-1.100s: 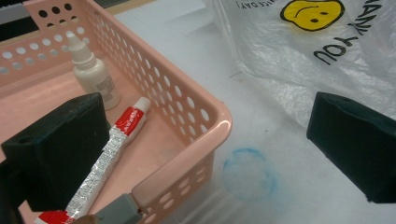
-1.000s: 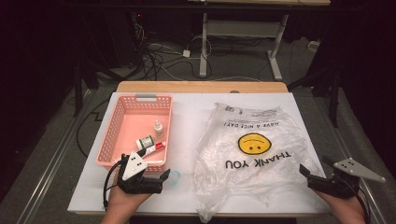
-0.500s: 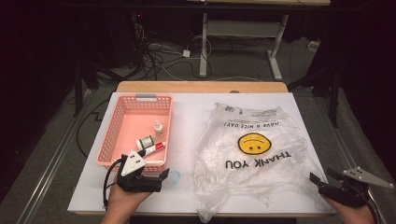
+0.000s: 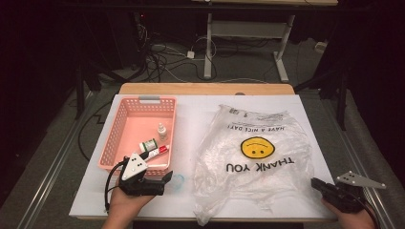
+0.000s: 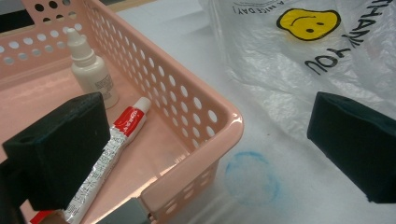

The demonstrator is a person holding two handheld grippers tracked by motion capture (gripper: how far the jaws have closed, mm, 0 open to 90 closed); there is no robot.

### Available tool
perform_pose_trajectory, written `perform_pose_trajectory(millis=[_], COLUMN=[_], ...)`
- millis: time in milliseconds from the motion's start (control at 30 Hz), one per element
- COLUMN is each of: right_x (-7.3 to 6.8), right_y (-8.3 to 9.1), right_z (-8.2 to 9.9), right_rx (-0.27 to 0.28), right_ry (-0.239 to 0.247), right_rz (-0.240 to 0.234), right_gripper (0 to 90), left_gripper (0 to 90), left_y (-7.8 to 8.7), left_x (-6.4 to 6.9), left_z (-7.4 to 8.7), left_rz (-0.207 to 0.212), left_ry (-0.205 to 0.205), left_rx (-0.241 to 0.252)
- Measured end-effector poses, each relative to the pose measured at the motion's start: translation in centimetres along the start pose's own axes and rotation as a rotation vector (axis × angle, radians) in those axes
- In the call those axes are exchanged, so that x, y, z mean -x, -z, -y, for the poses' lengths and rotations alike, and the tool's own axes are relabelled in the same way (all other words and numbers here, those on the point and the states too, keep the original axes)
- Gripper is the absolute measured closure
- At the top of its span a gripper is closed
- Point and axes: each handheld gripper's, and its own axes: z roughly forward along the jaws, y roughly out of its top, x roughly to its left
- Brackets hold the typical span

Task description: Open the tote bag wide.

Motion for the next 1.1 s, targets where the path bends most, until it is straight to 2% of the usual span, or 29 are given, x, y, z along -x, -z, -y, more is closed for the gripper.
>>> perform_pose_trajectory(millis=[233, 267, 300, 500, 567, 633, 667, 733, 800, 867, 900, 933, 967, 1000, 1100], right_x=[-2.8, -2.8, -3.7, -6.1, -6.5, -7.0, -7.2, -6.9, -6.2, -5.3, -5.3, -4.4, -4.4, -3.7, -2.9], right_y=[-0.2, -0.2, -0.4, -1.2, -1.4, -1.7, -1.8, -1.4, -0.6, 0.2, 0.2, 0.6, 0.6, 0.5, 0.0], right_z=[-1.1, -1.1, -1.4, -1.8, -1.8, -1.8, -1.9, -2.1, -2.3, -2.8, -2.8, -3.2, -3.2, -3.8, -4.5], right_rx=[0.014, 0.014, 0.014, -0.004, -0.010, -0.018, -0.022, -0.004, 0.045, 0.107, 0.107, 0.142, 0.142, 0.155, 0.154], right_ry=[0.078, 0.078, 0.103, 0.162, 0.174, 0.186, 0.195, 0.176, 0.126, 0.101, 0.101, 0.075, 0.075, 0.067, 0.069], right_rz=[-0.042, -0.042, -0.061, -0.120, -0.132, -0.141, -0.141, -0.141, -0.134, -0.110, -0.110, -0.079, -0.079, -0.057, -0.039], right_gripper=[88.8, 88.8, 89.3, 89.5, 89.5, 89.5, 87.3, 77.7, 70.7, 66.6, 66.6, 63.5, 63.5, 62.9, 61.2], left_gripper=[0.0, 0.0, 0.0, 0.0, 0.0, 0.0, 0.2, 0.2, 0.0, 0.0, 0.0, 0.0, 0.0, 0.0, 0.0], left_y=[0.0, 0.0, 0.0, 0.2, 0.2, 0.3, 0.3, 0.4, 0.4, 0.2, 0.2, 0.1, 0.1, 0.1, 0.0], left_x=[-0.5, -0.5, -0.6, -0.7, -0.6, -0.7, -0.6, -0.6, -0.5, -0.6, -0.6, -0.6, -0.6, -0.6, -0.5], left_z=[0.0, 0.0, 0.1, 0.0, 0.0, -0.2, -0.2, -0.2, -0.2, -0.1, -0.1, -0.1, -0.1, -0.1, -0.1], left_rz=[0.007, 0.007, 0.005, -0.007, -0.003, 0.023, 0.027, 0.024, 0.025, 0.023, 0.022, 0.023, 0.023, 0.024, 0.027], left_ry=[0.035, 0.035, 0.040, 0.029, 0.025, 0.039, 0.039, 0.031, 0.031, 0.035, 0.037, 0.040, 0.040, 0.037, 0.028], left_rx=[-0.015, -0.015, -0.013, -0.002, -0.002, -0.041, -0.036, -0.036, -0.039, -0.037, -0.039, -0.037, -0.037, -0.040, -0.037])
